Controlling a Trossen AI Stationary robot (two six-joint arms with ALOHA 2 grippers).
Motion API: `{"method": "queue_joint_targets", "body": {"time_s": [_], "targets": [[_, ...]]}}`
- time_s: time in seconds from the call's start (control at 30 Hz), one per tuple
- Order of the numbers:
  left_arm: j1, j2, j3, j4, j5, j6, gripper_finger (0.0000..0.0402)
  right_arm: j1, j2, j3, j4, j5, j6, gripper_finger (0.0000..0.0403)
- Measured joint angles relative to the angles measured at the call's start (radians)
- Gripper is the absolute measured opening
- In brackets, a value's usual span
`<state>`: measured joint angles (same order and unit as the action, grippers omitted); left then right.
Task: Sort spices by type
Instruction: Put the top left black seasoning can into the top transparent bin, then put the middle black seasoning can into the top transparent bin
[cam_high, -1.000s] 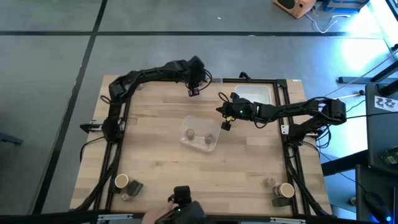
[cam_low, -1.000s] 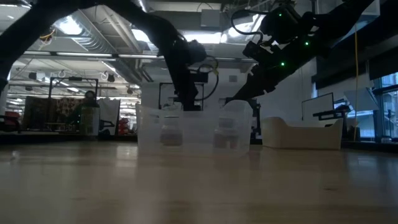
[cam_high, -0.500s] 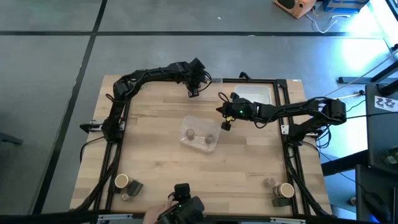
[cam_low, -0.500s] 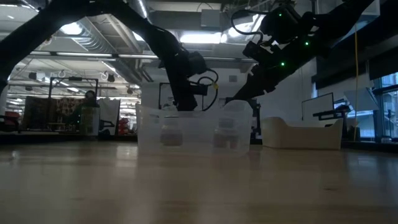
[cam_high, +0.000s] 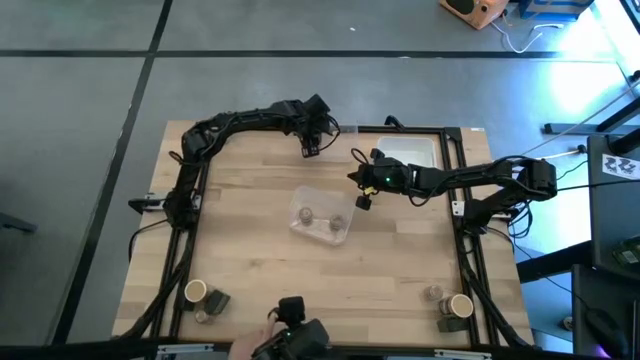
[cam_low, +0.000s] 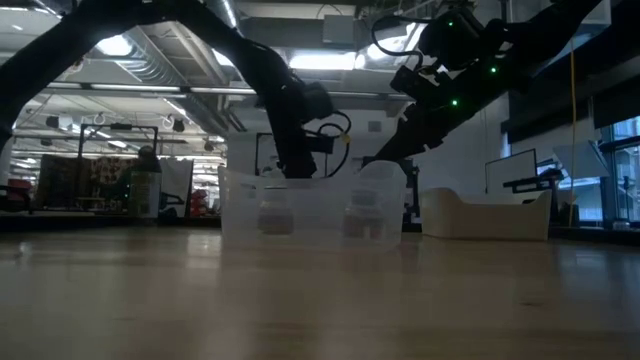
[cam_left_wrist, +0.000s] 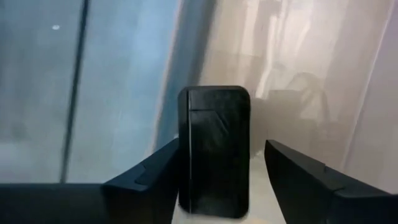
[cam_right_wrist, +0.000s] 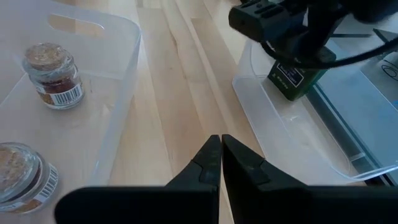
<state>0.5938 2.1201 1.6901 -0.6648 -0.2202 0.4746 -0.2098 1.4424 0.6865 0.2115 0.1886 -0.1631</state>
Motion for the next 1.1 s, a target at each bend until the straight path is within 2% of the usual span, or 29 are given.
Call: {"method": "queue_joint_targets", "body": {"time_s": [0.17, 0.47, 0.83, 1.1], "targets": [[-0.017, -0.050, 0.000, -0.024, -0.063, 0.004, 0.0213, 0.000, 0.000, 0.000, 0.004, -0.005, 0.000, 0.0017], [-0.064, -0.224, 0.000, -0.086, -0.075, -0.058, 0.0214, 0.000, 0.002, 0.000, 0.008, -0.025, 0.000, 0.0017], [-0.208, -0.458, 0.000, -0.347, -0.074, -0.222, 0.0214, 0.000, 0.002, 0.000, 0.003, -0.025, 0.000, 0.0017], [-0.365, -0.529, 0.000, -0.571, -0.071, -0.446, 0.0214, 0.000, 0.002, 0.000, 0.004, -0.025, 0.000, 0.0017]]}}
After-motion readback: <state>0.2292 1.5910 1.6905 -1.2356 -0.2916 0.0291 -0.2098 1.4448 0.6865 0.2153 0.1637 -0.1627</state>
